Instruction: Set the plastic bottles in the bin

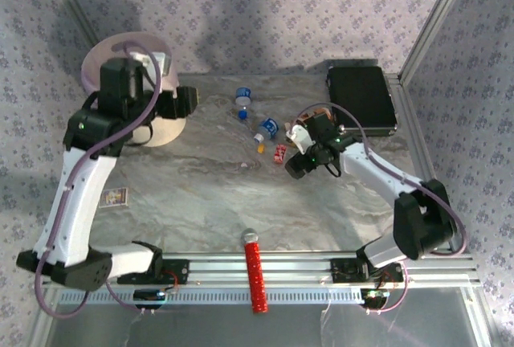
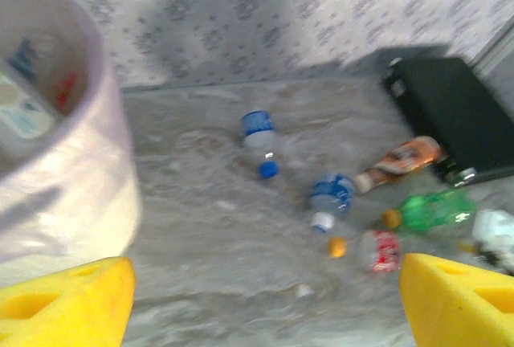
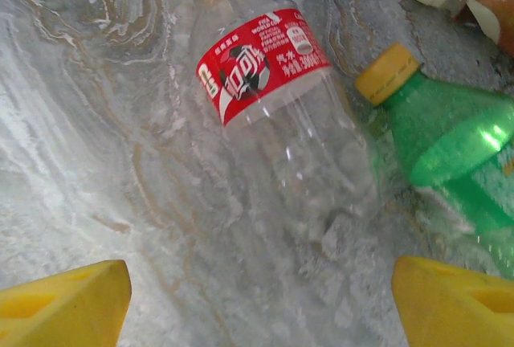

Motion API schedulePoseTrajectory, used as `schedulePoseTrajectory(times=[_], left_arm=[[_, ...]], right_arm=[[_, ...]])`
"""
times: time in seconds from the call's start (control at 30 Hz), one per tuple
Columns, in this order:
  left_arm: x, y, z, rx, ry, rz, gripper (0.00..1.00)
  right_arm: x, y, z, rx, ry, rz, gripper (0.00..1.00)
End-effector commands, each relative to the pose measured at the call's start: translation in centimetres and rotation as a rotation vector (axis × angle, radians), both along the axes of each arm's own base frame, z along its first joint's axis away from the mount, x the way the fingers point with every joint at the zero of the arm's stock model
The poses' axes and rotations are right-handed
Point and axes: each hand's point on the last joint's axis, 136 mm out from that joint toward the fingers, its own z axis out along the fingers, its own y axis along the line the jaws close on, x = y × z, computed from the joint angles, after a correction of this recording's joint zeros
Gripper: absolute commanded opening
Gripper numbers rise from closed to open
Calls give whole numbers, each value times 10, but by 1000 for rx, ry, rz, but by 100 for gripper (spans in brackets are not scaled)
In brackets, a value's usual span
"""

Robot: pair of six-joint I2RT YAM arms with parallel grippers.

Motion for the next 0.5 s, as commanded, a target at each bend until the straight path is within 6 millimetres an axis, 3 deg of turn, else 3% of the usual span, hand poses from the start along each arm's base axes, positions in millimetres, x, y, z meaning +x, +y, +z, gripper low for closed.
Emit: schedulePoseTrajectory(times=[0.0,0.2,0.23,0.47], left_arm=[[-2,-30,10,-281,-58,-73,85],[-23,-42,-54,-462,62,-83,85],[-27,-45,-62,-509,78,-91,85],[-38,-49,-124,-747,169,-42,86]], right_arm=[[14,4,-7,-69,-27,68,87],[39,3,-33,-174,-8,88,83],[48,8,-30,-184,-24,93,83],[51,24,-56,-237,19,154,83]])
